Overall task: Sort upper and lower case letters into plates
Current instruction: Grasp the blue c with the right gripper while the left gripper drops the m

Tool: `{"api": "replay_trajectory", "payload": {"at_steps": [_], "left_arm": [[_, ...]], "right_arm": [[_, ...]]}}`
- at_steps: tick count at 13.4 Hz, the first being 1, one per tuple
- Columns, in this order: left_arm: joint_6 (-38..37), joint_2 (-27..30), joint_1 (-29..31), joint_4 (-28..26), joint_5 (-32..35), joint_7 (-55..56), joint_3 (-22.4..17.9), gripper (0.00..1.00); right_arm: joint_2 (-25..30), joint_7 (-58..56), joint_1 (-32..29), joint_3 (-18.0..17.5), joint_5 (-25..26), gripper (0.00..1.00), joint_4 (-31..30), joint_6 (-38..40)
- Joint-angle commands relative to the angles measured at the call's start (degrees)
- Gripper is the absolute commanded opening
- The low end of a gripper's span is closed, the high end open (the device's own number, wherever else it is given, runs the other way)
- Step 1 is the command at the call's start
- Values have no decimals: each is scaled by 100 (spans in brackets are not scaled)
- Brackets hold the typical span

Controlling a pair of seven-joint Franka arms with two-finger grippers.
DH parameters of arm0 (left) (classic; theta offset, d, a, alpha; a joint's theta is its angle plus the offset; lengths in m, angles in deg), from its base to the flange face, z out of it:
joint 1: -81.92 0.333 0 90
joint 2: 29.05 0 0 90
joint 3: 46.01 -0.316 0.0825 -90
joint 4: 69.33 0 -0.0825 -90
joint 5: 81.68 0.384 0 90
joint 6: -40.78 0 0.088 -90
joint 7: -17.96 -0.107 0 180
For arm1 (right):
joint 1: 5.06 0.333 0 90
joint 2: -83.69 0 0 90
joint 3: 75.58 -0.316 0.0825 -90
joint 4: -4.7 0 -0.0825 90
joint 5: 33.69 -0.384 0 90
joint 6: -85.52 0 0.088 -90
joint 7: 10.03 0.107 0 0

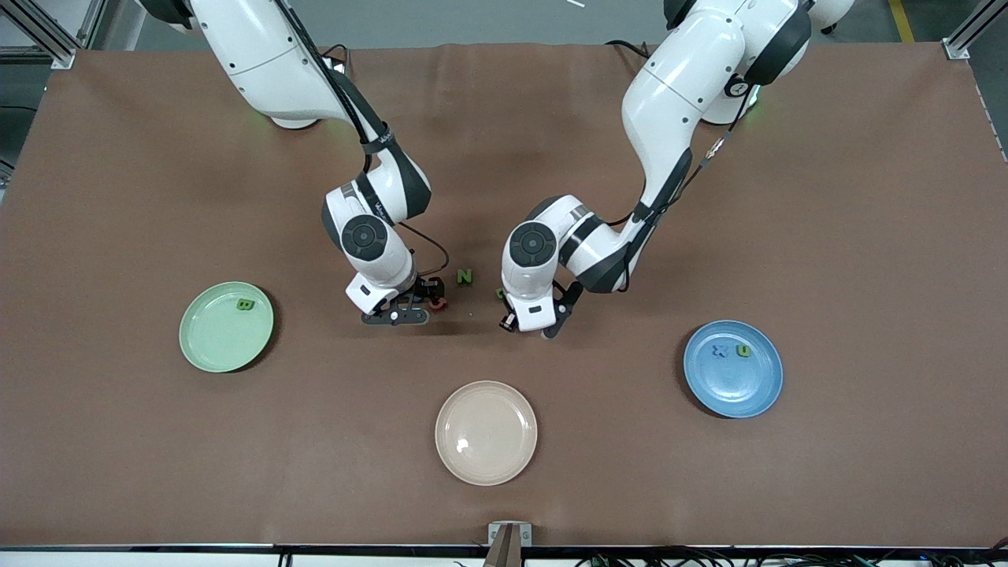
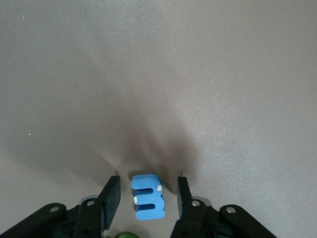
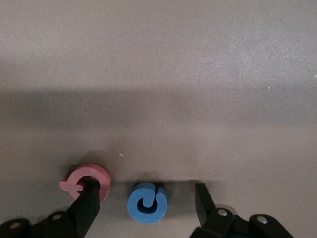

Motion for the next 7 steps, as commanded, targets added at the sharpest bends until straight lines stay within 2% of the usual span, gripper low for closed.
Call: {"api": "replay_trajectory", "payload": {"at_steps": [1, 3, 4, 5, 7], "left_arm": [[3, -148, -93, 175, 53, 102, -45, 49], [3, -148, -93, 175, 53, 111, -45, 41], [-6, -148, -93, 167, 62, 111, -45, 35], [-6, -139, -75, 167, 62, 85, -53, 28], [-32, -113, -40, 158, 97, 84, -71, 13]], "right_arm": [[90, 34, 75, 54, -80, 86, -240, 25], [108, 34, 75, 54, -80, 86, -267, 42], [134, 43, 75, 54, -80, 90, -267, 42], [161, 52, 66, 54, -89, 100, -267, 51], [196, 52, 58, 54, -98, 100, -267, 95]]}}
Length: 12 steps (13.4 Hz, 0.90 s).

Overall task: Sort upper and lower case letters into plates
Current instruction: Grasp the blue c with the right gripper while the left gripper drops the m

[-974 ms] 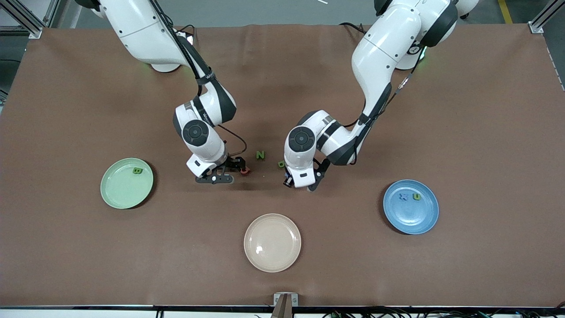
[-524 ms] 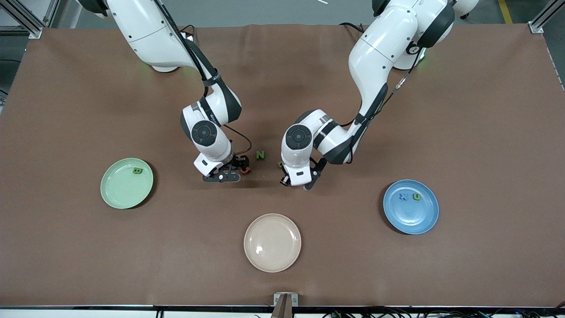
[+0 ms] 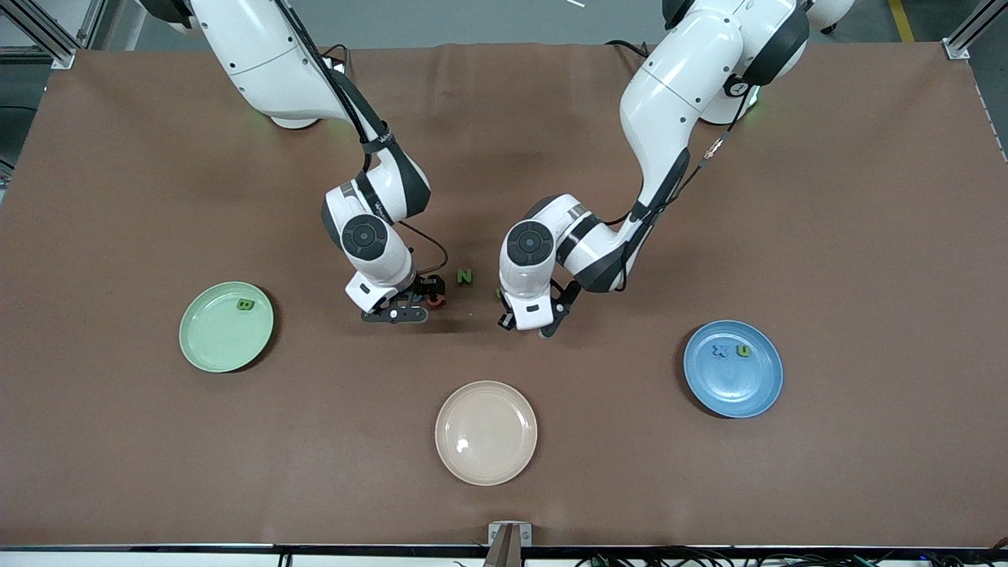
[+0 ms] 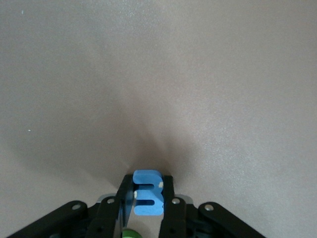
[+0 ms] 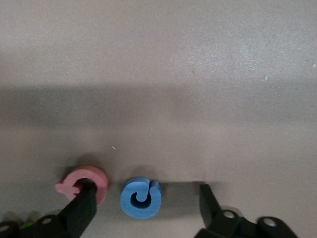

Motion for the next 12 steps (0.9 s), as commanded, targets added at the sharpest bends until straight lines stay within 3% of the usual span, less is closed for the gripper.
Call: {"api": "replay_trajectory", "payload": {"at_steps": [1, 5, 9, 12], "left_arm": [[-19, -61, 9, 112, 132, 76, -85, 7], [-685, 255, 157, 77, 484, -125, -357, 2], [-1669, 712, 921, -10, 484, -1142, -331, 2], [-1733, 1151, 1562, -466, 493, -2233, -322, 2]], "right_arm": [[249, 43, 47, 47, -98, 100, -191, 59], [390, -72, 73, 47, -89, 100, -226, 375], [355, -484, 91, 47, -89, 100, -244, 323], [320, -511, 117, 47, -81, 100, -244, 218]]}}
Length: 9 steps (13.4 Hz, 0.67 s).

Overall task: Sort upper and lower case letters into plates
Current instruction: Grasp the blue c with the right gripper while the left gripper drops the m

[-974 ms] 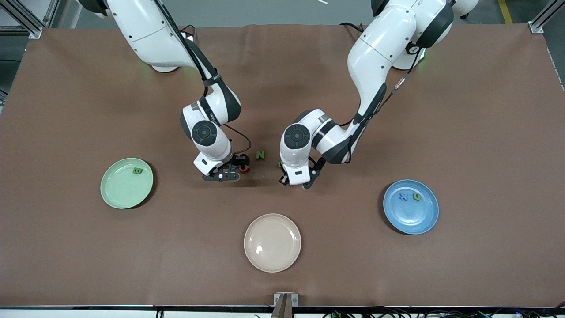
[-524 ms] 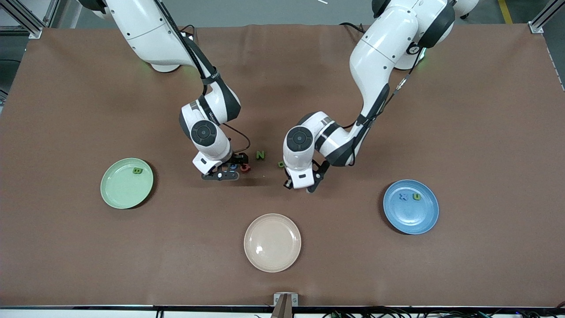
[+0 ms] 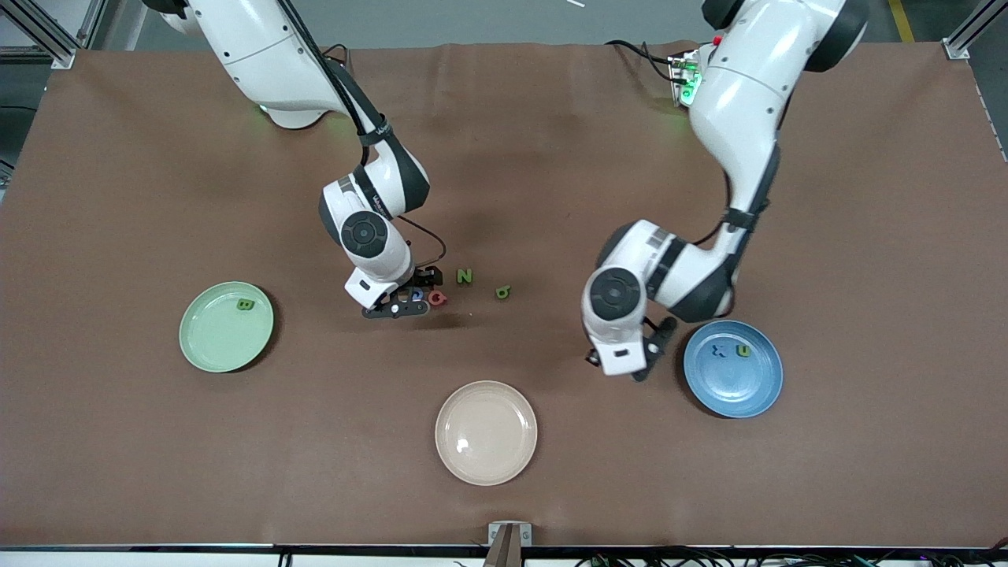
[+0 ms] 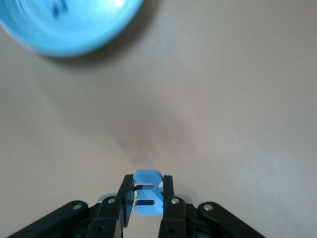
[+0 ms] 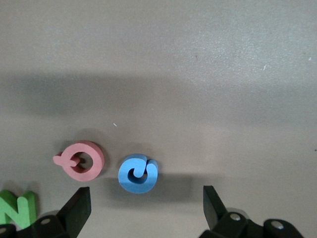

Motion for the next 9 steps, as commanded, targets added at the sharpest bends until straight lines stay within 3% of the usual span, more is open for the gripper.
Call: {"api": "replay_trajectory", "payload": {"at_steps": [1, 4, 9], "left_arm": [[-13, 557, 551, -671, 94, -839, 43, 2], [49, 646, 1149, -936, 94, -1885, 60, 3], [1093, 550, 1862, -1384, 94, -2555, 60, 8]], "right_arm": [[112, -117, 88, 52, -81, 100, -176, -155], [16, -117, 96, 53, -46, 95, -176, -287], [-38, -152, 97, 53, -37, 85, -167, -410]]}}
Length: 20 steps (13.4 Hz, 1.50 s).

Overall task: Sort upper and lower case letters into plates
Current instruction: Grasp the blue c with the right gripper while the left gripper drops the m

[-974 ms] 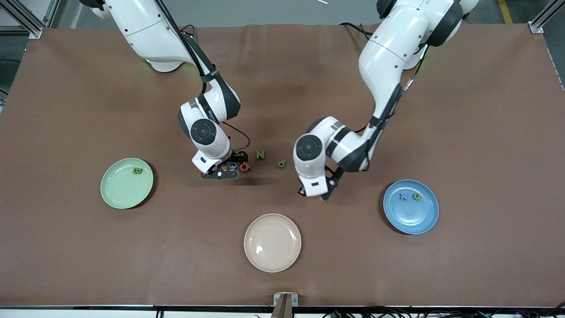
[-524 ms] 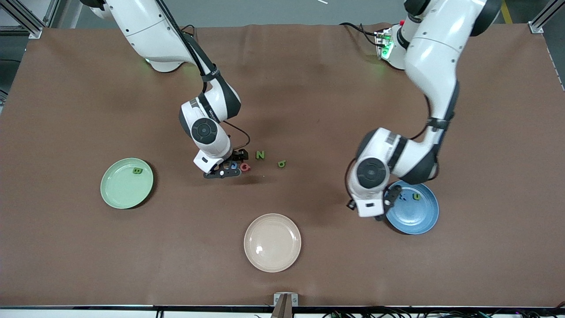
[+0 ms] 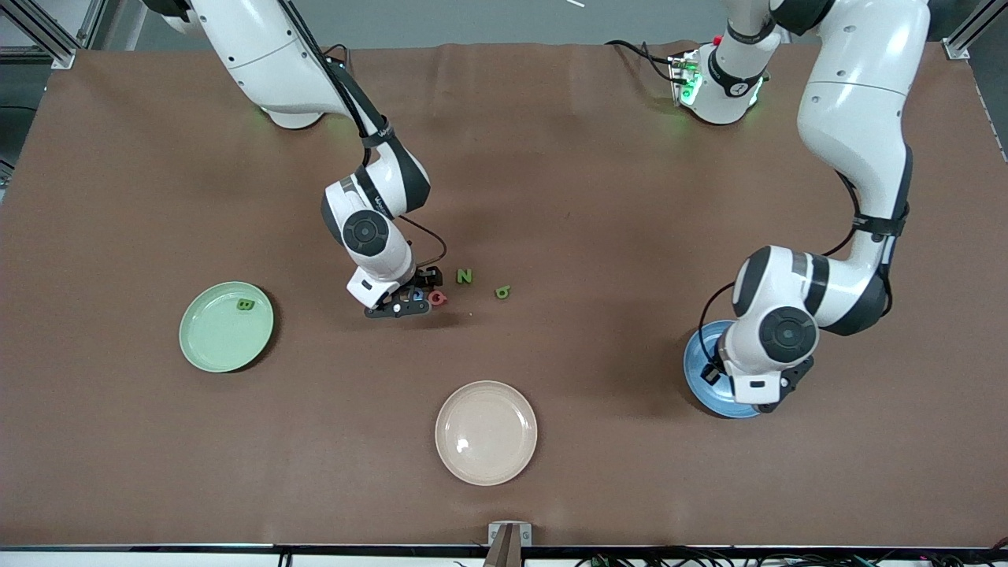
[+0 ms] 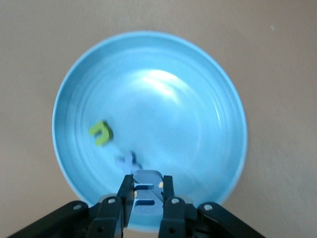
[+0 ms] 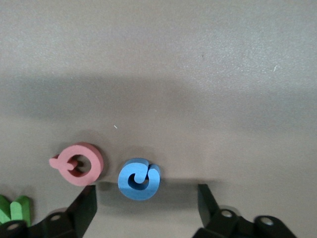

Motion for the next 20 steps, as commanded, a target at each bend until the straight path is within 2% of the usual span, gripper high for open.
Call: {"api": "replay_trajectory", "payload": {"at_steps": [1, 2, 3, 4, 5, 7, 10, 12, 15, 17, 20], "left_arm": [[420, 89, 250, -347, 90, -241, 58, 15], [421, 89, 260, -347, 73, -233, 58, 37], [412, 98, 268, -356, 64, -225, 58, 67], [386, 107, 277, -365, 38, -190, 58, 85], [342, 150, 260, -365, 20, -128, 75, 97], [166, 203, 233, -348, -24, -49, 293, 99], [157, 256, 172, -356, -24, 661, 785, 99], [157, 230, 85, -313, -15, 1127, 1120, 98], [227, 107, -432, -190, -24, 1839, 1227, 96], [280, -59, -802, 3, -24, 2235, 1235, 86], [648, -385, -1540, 267, 2, 2596, 1200, 81]], "right_arm": [[2, -103, 73, 53, -47, 82, -68, -161], [1, -103, 64, 53, -47, 79, -51, -170], [-7, -103, 64, 53, -38, 78, -24, -170], [-25, -103, 38, 53, -38, 77, -7, -179], [-51, -103, 21, 53, -38, 76, 19, -222], [-113, -103, 20, 53, -38, 74, 28, -310], [-157, -103, 29, 53, -38, 73, 20, -381], [-157, -94, 20, 53, -38, 68, 20, -372], [-148, -85, 12, 53, -47, 56, 11, -320], [-157, -85, 12, 53, -47, 43, 11, -328], [-148, -76, 12, 53, -47, 25, 11, -337]]}}
